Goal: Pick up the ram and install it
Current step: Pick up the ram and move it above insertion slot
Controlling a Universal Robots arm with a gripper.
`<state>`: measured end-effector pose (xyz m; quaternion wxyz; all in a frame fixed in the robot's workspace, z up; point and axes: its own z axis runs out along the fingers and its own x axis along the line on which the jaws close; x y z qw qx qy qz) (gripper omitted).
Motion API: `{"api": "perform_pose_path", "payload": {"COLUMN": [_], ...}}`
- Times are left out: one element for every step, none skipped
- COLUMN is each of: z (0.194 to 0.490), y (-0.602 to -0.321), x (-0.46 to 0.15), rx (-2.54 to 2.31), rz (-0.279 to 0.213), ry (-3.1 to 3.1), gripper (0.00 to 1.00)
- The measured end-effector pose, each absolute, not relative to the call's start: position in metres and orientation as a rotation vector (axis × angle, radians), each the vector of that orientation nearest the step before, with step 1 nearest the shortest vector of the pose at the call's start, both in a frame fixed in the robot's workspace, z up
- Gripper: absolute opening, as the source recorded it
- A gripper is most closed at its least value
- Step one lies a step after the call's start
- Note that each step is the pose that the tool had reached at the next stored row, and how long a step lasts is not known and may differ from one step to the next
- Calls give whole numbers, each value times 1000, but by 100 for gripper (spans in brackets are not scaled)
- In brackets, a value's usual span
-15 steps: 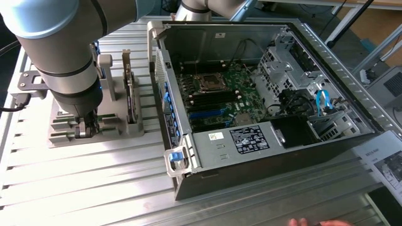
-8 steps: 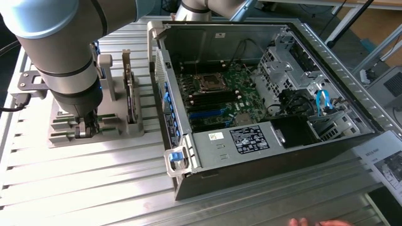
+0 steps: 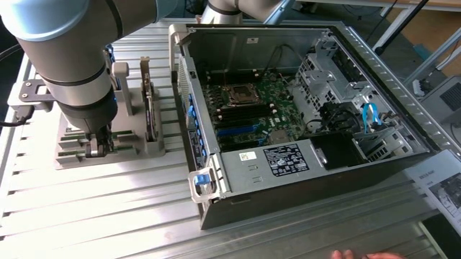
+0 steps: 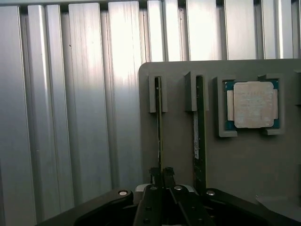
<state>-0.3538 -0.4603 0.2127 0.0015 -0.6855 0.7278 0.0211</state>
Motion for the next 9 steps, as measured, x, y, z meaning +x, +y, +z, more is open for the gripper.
{"api": "perform_pose_path", "payload": {"z": [213,214,214,215,216,217,218,219,220], "y": [-460,-460,-460,-460,-460,-460,-460,-460,-460], "x": [-354,-354,-354,-354,-354,-354,-353,-353,-353], "rx": [-2152,-2152,-2152,-2152,-2152,-2152,-2152,-2152,-2152], "rz": [66,66,66,66,66,66,66,66,66], "ry": [2284,2284,2284,2284,2284,2284,2284,2284,2284], "gripper": [12,12,12,12,12,12,12,12,12]}}
